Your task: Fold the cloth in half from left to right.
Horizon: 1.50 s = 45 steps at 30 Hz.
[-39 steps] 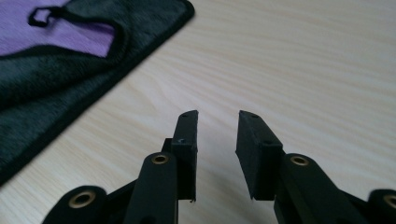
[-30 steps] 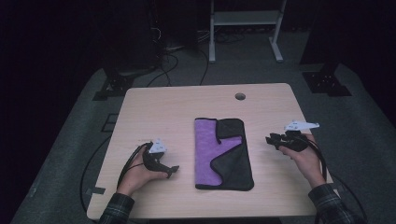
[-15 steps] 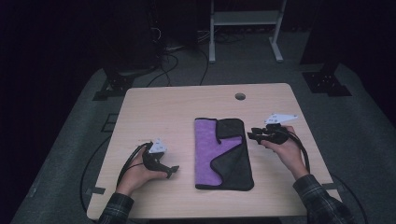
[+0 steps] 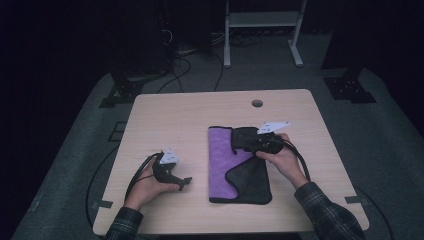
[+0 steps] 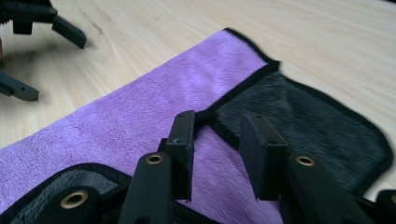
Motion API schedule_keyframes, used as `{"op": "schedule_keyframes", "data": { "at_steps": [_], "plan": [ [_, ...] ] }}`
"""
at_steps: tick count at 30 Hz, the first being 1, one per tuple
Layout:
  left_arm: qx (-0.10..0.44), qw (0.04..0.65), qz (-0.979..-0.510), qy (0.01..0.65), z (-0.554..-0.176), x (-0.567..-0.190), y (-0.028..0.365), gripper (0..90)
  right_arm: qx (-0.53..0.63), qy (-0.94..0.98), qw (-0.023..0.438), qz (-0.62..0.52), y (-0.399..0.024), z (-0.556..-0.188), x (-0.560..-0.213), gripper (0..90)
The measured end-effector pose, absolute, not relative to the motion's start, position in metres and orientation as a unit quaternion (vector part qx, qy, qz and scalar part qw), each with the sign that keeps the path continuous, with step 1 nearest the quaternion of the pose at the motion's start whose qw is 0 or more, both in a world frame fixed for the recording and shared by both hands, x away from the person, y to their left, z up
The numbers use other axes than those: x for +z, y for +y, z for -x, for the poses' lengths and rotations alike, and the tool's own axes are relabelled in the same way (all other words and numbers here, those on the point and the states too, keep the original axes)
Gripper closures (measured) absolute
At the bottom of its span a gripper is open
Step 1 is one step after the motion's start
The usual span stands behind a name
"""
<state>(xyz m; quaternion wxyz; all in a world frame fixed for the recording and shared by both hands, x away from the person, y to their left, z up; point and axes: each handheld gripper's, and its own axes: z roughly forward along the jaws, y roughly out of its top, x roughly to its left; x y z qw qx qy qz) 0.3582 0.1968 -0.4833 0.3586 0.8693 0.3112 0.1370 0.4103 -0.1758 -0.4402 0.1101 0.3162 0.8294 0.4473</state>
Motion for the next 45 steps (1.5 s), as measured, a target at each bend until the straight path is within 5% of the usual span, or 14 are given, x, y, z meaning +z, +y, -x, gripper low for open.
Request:
{"op": "schedule_keyframes", "data": {
  "at_steps": [14,21,45],
  "plan": [
    [0.139,0.358,-0.868,0.314,-0.359,-0.483,0.196,0.0,0.411,0.854,0.098,-0.304,-0.139,-0.417,-0.465,61.0],
    [0.140,0.358,-0.868,0.316,-0.359,-0.483,0.196,0.0,0.405,0.850,0.100,-0.322,-0.140,-0.423,-0.469,86.9],
    [0.142,0.359,-0.866,0.317,-0.358,-0.484,0.196,0.0,0.445,0.787,0.173,-0.391,-0.191,-0.454,-0.428,87.3]
  ]
}}
